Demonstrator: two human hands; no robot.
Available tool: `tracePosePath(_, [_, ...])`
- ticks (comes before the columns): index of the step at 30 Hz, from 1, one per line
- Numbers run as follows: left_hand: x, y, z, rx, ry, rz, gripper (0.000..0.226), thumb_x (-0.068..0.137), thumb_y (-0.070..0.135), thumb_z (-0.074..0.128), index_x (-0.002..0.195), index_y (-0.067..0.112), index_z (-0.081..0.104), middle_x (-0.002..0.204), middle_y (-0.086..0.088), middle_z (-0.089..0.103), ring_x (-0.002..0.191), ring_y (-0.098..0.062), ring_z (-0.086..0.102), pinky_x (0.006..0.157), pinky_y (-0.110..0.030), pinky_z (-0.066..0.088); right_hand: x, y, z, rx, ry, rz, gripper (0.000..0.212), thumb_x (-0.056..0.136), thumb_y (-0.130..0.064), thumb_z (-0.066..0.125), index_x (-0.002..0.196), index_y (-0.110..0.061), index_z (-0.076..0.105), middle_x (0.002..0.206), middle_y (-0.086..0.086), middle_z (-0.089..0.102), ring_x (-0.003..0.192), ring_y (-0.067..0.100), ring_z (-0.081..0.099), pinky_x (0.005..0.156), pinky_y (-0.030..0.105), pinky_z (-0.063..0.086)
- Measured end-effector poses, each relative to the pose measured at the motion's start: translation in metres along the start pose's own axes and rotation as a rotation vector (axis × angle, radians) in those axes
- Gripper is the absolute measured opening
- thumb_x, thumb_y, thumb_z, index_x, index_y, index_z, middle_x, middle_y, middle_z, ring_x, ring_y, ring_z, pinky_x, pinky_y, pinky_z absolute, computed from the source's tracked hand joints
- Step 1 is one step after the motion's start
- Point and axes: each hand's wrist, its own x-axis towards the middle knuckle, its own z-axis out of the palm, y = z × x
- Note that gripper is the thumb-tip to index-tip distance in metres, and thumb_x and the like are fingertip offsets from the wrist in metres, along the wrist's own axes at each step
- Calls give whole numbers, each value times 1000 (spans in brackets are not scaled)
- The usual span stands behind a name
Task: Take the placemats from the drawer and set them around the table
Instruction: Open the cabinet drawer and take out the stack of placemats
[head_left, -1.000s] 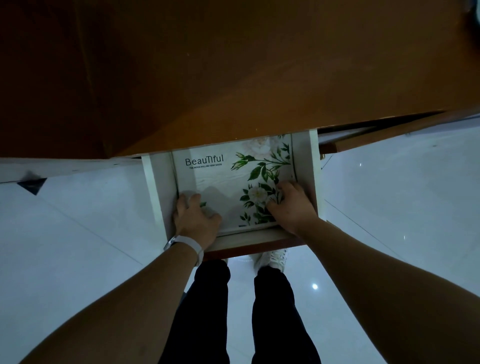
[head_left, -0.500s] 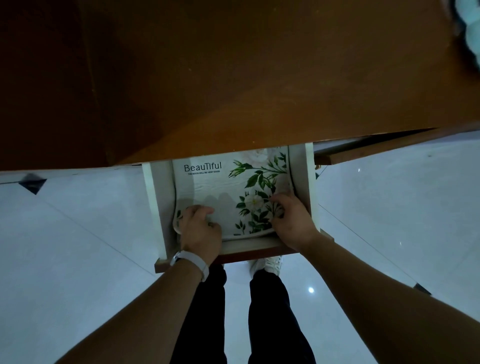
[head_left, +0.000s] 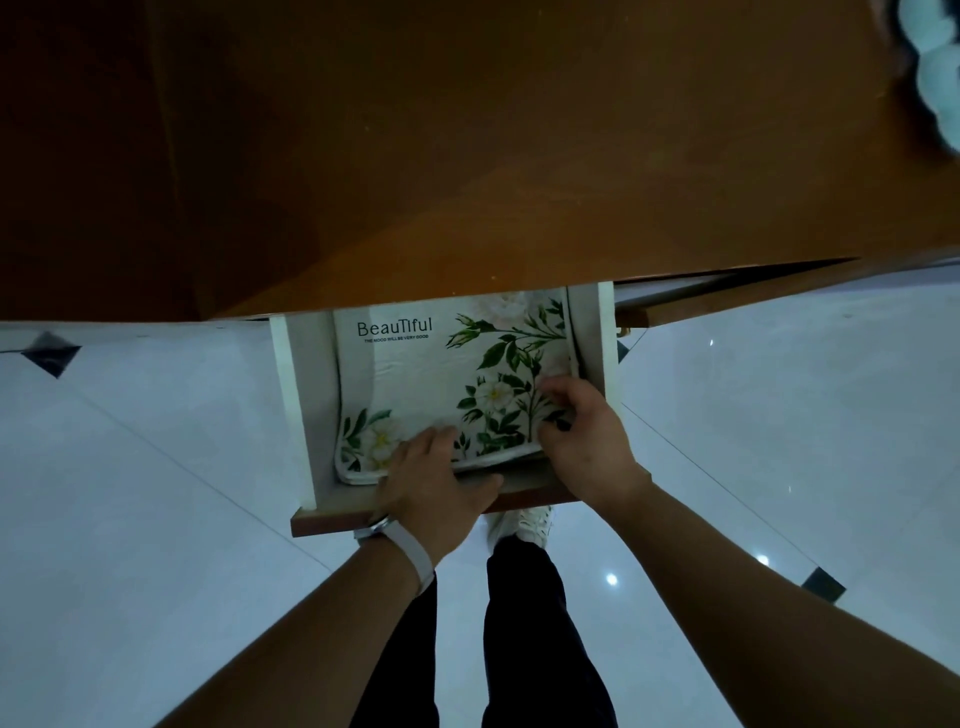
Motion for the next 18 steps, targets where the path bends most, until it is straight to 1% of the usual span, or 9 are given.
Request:
tracePosePath(2, [-4, 2, 0, 189, 90, 54, 77, 71, 73, 55, 136, 34, 43, 140, 7, 48, 126, -25, 43, 101, -44, 38, -2, 0, 0, 2, 4, -9, 43, 86, -1, 63, 123, -21, 60, 115, -11, 53, 101, 4, 50, 72, -5, 36])
tracePosePath(4, [-3, 8, -3, 260, 158, 188, 67, 72, 69, 56, 128, 32, 53, 127, 6, 58, 113, -27, 54, 91, -43, 40, -3, 0, 0, 13, 11, -14, 43, 85, -1, 63, 122, -23, 60, 115, -10, 54, 101, 4, 51, 73, -2, 37])
tracePosePath(6, [3, 12, -3, 205, 180, 291, 62, 69, 61, 61, 120, 27, 63, 117, 1, 66, 102, -30, 60, 83, -43, 45, -4, 0, 0, 35, 13, -10, 43, 85, 0, 62, 121, -24, 60, 116, -9, 55, 101, 4, 52, 74, -2, 37])
tracePosePath(8, [12, 18, -4, 97, 164, 352, 58, 68, 53, 61, 117, 21, 67, 115, -3, 67, 100, -33, 61, 80, -43, 51, -4, -1, 0, 41, 20, -15, 42, 85, 0, 62, 120, -24, 60, 115, -8, 56, 100, 4, 52, 71, -5, 36])
tracePosePath(11, [18, 24, -7, 14, 171, 466, 53, 71, 43, 49, 111, 15, 70, 111, -6, 69, 96, -33, 64, 73, -42, 56, -5, -4, -2, 47, 34, -40, 44, 85, -2, 64, 123, -22, 58, 116, -8, 55, 100, 2, 51, 70, -7, 36])
tracePosePath(13, [20, 23, -6, -3, 168, 472, 51, 73, 41, 46, 109, 14, 71, 108, -6, 70, 94, -32, 64, 75, -38, 56, -7, -5, -3, 66, 60, -61, 47, 84, -2, 66, 127, -19, 57, 117, -9, 52, 101, -2, 48, 75, -7, 35])
tracePosePath(15, [21, 20, -6, -8, 173, 466, 50, 75, 42, 46, 108, 14, 71, 107, -5, 70, 94, -31, 65, 76, -36, 55, -11, -5, -3, 62, 87, -94, 51, 83, -4, 69, 131, -16, 54, 118, -10, 48, 106, -3, 45, 87, -1, 36])
tracePosePath(17, [24, 18, -6, -1, 166, 472, 48, 77, 43, 45, 108, 16, 71, 105, -4, 70, 93, -30, 64, 75, -34, 55, -17, -2, -3, 90, 119, -103, 53, 84, -8, 70, 132, -18, 51, 121, -9, 48, 114, 4, 49, 98, 14, 41])
tracePosePath(18, [26, 17, -7, 1, 163, 475, 48, 78, 43, 45, 108, 17, 71, 104, -3, 70, 91, -29, 64, 74, -33, 55, -20, 1, -4, 120, 145, -89, 50, 84, -11, 70, 129, -22, 51, 122, -9, 49, 116, 8, 52, 99, 21, 45])
